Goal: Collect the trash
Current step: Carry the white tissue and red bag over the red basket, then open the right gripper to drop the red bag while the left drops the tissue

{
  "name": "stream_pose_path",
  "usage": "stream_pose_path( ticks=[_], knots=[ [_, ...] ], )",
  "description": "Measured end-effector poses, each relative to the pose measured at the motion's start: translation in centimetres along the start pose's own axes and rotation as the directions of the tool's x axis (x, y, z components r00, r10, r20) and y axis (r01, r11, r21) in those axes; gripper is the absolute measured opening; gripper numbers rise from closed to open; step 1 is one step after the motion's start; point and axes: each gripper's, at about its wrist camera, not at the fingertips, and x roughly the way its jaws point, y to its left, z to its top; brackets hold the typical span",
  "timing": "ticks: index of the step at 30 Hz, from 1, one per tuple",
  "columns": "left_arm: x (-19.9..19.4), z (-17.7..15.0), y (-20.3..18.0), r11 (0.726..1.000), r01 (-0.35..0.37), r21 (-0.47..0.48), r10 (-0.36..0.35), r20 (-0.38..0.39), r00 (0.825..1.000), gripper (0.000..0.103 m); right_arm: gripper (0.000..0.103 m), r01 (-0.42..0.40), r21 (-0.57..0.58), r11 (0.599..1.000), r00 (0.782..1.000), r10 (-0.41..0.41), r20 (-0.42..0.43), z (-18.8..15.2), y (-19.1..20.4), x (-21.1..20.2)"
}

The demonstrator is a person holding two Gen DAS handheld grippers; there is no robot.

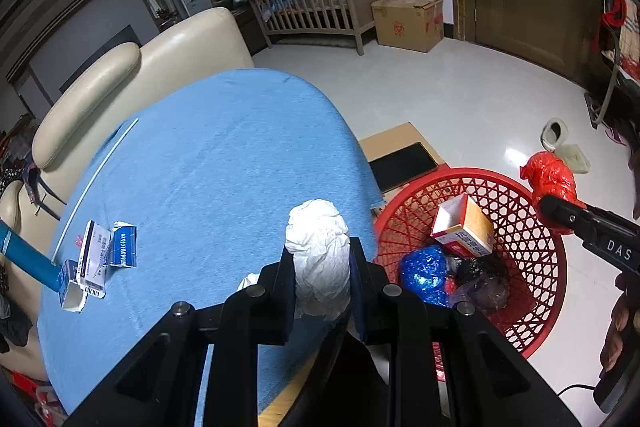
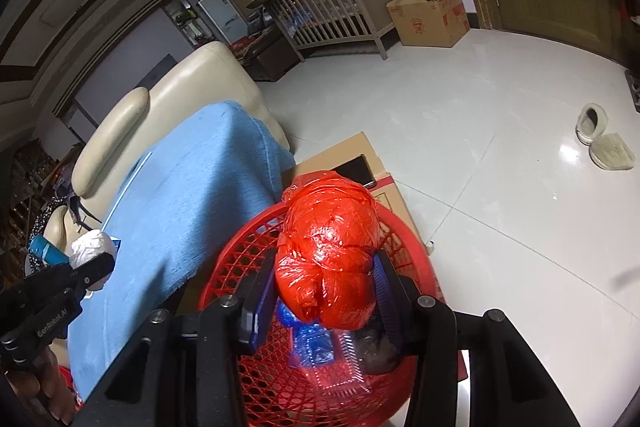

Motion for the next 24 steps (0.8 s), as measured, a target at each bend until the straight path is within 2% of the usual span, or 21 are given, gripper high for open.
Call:
stream_pose_path(
  ticks=[15, 17, 19, 24],
  knots=[
    [0.5, 0.4, -2.1, 0.999, 0.017, 0.044, -0.017, -0.011, 1.0, 0.024, 0.051, 0.014, -0.02, 1.0, 0.995, -0.016, -0.103, -1.0, -0.5, 2.9],
    [0.5, 0.4, -2.2, 0.999, 0.02, 0.045, -0.02, -0.013, 1.0, 0.024, 0.056, 0.02, -0.007, 1.0, 0.993, -0.021, -0.116, -1.1, -0.7, 3.2],
    [0.5, 0.4, -2.4, 0.999, 0.023, 0.048, -0.022, -0.014, 1.0, 0.024, 0.071, 0.029, 0.017, 0.999, 0.993, -0.027, -0.116, -1.0, -1.0, 3.3],
    [0.5, 0.4, -2.8, 0.998, 0.036, 0.051, -0.035, -0.017, 0.999, 0.024, 0.072, 0.025, 0.045, 0.999, 0.997, -0.022, -0.068, -0.2, -1.7, 2.0]
  ],
)
